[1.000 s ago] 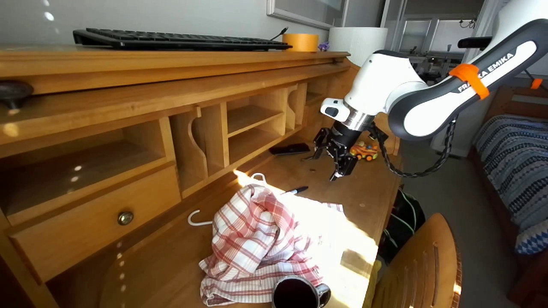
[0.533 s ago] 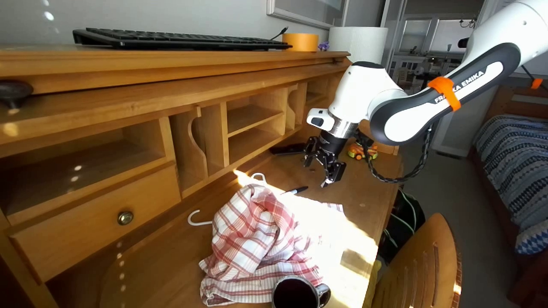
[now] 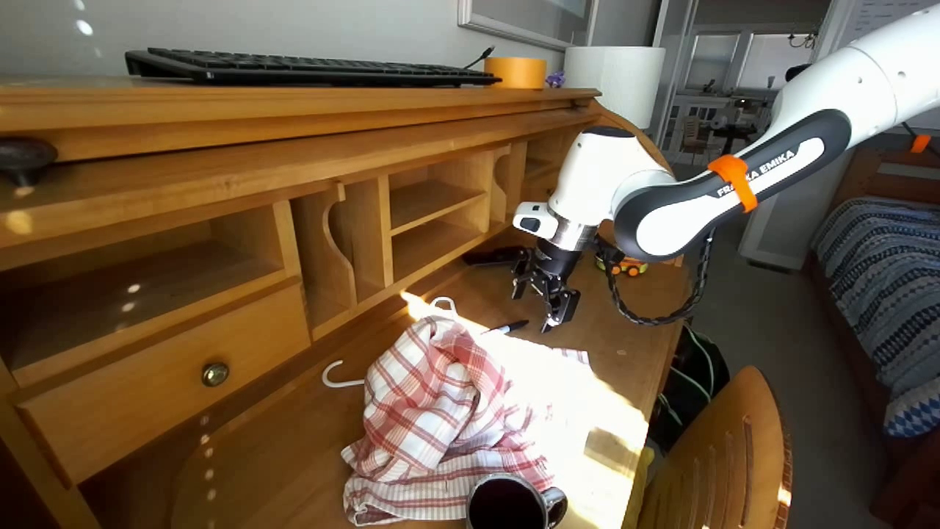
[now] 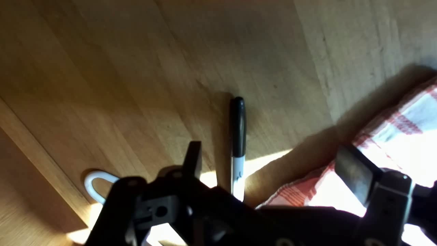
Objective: Pick up the marker and put it in the cup
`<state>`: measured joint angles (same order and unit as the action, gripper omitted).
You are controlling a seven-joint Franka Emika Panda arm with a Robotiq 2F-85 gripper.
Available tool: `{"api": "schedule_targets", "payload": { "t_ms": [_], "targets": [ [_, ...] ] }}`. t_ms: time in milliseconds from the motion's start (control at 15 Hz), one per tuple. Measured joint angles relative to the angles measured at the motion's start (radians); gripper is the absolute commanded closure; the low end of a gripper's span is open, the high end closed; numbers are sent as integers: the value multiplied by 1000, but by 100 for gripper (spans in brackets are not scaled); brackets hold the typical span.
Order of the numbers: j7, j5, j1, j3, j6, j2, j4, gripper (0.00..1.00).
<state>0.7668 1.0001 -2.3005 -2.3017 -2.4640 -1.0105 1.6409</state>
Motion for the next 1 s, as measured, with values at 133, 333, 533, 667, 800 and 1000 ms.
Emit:
{"api": "schedule_targets", "payload": {
  "t_ms": [133,333,533,667,800,1000],
  "targets": [
    [-5,18,0,11,16,-28,-24,0],
    [-12,35,-2,24,46,-65,-58,8],
    [-20,50,-7,38,80,-99,-94,14],
    [-21,57,-10,46,101,-121,-119,21],
    [-22,63,-14,54,120,-141,-142,37],
    [-23,66,-18,70,150,-168,-173,56]
  ]
}}
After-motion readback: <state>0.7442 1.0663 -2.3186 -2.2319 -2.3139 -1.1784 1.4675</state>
